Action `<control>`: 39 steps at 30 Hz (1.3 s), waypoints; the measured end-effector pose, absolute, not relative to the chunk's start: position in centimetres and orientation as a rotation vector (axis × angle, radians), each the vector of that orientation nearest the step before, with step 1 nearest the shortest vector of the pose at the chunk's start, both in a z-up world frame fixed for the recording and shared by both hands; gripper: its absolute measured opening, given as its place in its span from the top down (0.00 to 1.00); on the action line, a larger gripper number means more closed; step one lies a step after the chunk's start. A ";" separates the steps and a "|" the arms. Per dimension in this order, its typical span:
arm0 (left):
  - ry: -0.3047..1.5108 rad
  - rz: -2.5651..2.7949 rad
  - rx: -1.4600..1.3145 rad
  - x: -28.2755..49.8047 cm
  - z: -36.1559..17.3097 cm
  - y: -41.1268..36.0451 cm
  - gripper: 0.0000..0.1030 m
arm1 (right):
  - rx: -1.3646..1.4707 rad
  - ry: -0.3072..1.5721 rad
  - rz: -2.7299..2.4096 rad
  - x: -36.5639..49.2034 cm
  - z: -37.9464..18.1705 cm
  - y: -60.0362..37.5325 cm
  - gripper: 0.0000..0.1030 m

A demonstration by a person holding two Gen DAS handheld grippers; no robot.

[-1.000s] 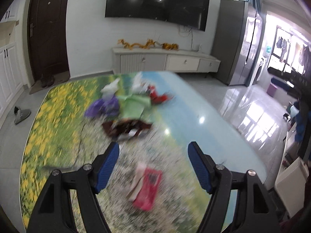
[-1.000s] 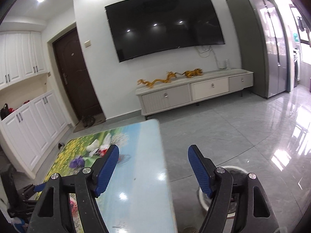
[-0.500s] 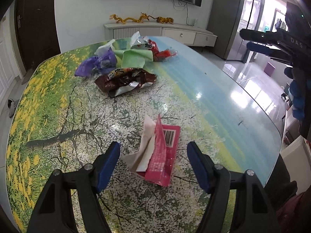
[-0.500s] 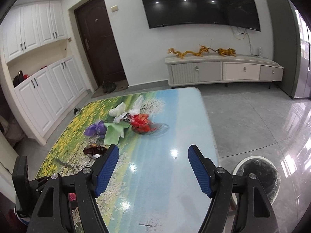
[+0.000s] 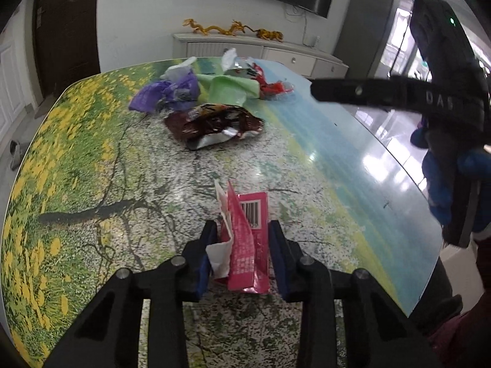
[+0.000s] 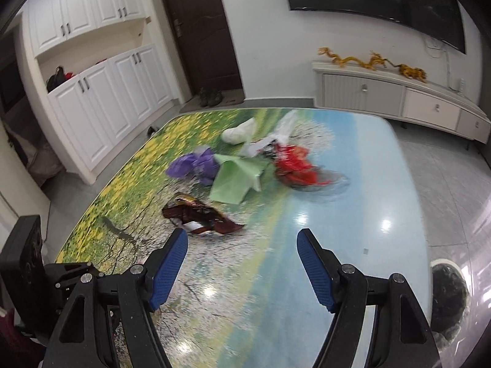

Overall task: Collect trash
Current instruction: 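Grasp the pink wrapper with the left tool and lift it, then grasp the brown chip bag with the right tool while the left tool holds the pink wrapper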

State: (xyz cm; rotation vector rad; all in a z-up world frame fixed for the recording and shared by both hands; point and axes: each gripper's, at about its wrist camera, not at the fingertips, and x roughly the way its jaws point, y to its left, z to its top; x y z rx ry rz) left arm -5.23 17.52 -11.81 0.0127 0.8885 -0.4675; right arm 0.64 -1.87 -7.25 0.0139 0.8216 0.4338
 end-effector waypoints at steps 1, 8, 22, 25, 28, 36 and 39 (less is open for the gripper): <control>0.888 -0.458 -0.006 -5.1 -11.8 18.0 0.69 | 0.001 0.829 0.454 1.0 -7.5 -1.0 0.30; 0.873 -0.357 -0.130 -4.2 -11.8 21.3 0.69 | -0.069 0.851 0.565 3.6 -9.0 3.7 0.30; 0.865 -0.328 -0.235 -3.9 -12.2 23.0 0.69 | -0.296 0.872 0.683 6.0 -12.6 8.9 0.30; 0.861 -0.320 -0.255 -3.9 -12.2 23.3 0.69 | -0.318 0.875 0.696 5.8 -13.2 9.0 0.30; 0.859 -0.312 -0.268 -3.9 -12.3 23.6 0.69 | -0.353 0.870 0.701 5.3 -13.6 9.0 0.30; 0.857 -0.308 -0.273 -4.0 -12.2 23.7 0.69 | -0.389 0.860 0.682 4.9 -14.1 8.0 0.35; 0.857 -0.307 -0.271 -4.0 -12.2 23.6 0.69 | -0.406 0.848 0.675 4.8 -14.0 7.8 0.36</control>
